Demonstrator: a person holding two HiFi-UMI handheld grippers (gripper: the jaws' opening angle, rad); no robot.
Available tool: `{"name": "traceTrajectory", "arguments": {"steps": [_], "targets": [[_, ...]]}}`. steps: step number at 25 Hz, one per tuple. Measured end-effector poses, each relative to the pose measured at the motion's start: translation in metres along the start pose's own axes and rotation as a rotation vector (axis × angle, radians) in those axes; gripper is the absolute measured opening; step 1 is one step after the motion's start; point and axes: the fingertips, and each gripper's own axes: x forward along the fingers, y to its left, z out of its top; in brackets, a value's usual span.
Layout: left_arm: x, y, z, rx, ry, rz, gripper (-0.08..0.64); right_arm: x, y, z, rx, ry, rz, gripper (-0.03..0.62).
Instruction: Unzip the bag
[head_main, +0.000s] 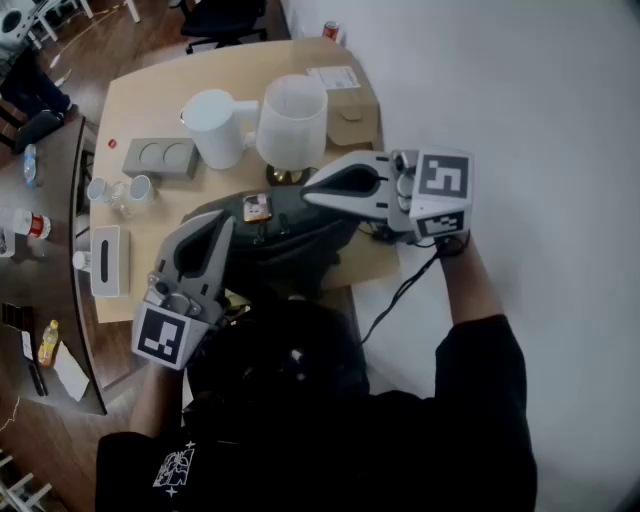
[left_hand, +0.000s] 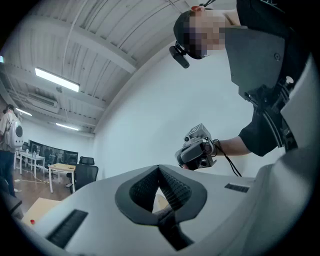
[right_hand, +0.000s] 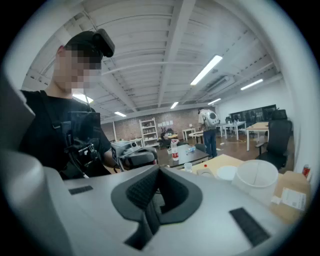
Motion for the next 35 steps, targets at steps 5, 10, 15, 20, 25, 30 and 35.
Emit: {"name": "traceTrajectory", "arguments": {"steps": [5,10,15,20,25,30,35], "targets": [[0.003,-0.003,-0.002,0.014,0.031,0.004,-0.002,0.016,0.002,-0.018,-0.011,0.143,0.105,0.025],[0.003,-0.004,-0.004,0.021,0.044,0.000,-0.002,0.024,0.002,-0.028,0.091,0.219,0.196,0.114],[0.004,-0.005,-0.005,0.025,0.050,-0.001,-0.002,0.027,-0.005,-0.037,0.176,0.360,0.257,0.175],[0.005,-0.006,-0.004,0.031,0.054,-0.004,-0.002,0.033,-0.009,-0.042,0.333,0.475,0.381,0.173],[0.005,-0.007,-0.007,0.031,0.063,-0.008,-0.002,0.045,-0.009,-0.050,0.469,0.576,0.525,0.173],[0.004,-0.008,-0.008,0.034,0.068,-0.011,-0.002,0.053,-0.004,-0.048,0.516,0.586,0.640,0.172],[0.006,-0.005,-0.009,0.028,0.074,-0.007,-0.002,0.049,0.004,-0.036,0.498,0.543,0.695,0.166]]}}
